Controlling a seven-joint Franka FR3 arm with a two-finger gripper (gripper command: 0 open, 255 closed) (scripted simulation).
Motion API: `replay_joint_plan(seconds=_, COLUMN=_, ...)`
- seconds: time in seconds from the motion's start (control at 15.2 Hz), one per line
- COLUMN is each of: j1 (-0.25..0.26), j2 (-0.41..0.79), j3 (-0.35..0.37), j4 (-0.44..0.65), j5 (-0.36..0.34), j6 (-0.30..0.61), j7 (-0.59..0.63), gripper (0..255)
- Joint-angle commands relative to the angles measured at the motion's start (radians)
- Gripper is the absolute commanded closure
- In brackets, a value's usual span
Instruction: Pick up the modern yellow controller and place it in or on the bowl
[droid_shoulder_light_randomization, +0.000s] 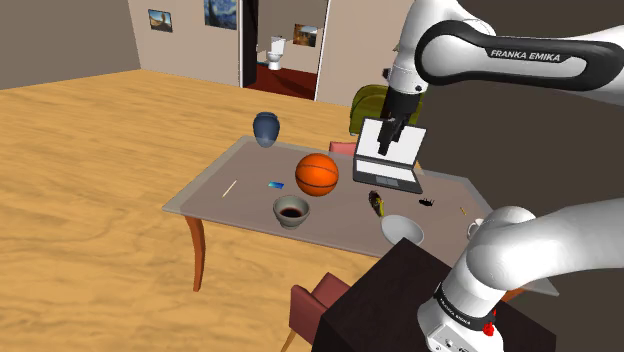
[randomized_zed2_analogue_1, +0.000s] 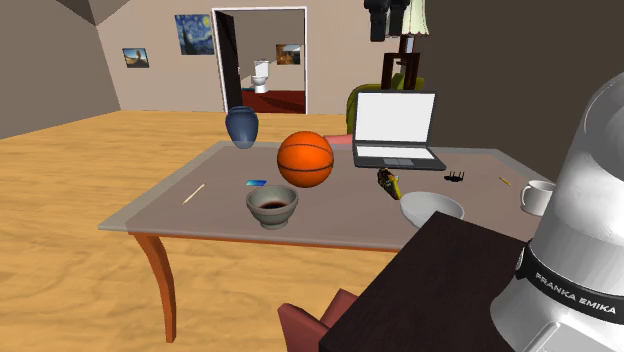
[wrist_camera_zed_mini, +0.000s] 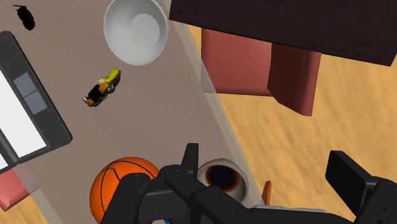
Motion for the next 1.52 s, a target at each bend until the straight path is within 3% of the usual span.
replay_joint_plan(seconds=0.0, j1=0.0, j2=0.0, j3=0.0, j4=0.0, j5=0.0, j6=0.0, j7=0.0, gripper=0)
replay_joint_plan(seconds=0.73, j1=-0.095, j2=0.163, j3=-0.149, j4=-0.156, j5=-0.09, j6=0.342, j7=-0.065, gripper=0)
replay_joint_plan(seconds=1.45, j1=-0.173, j2=0.486, j3=-0.3, j4=-0.156, j5=-0.126, j6=0.691, j7=-0.141, gripper=0)
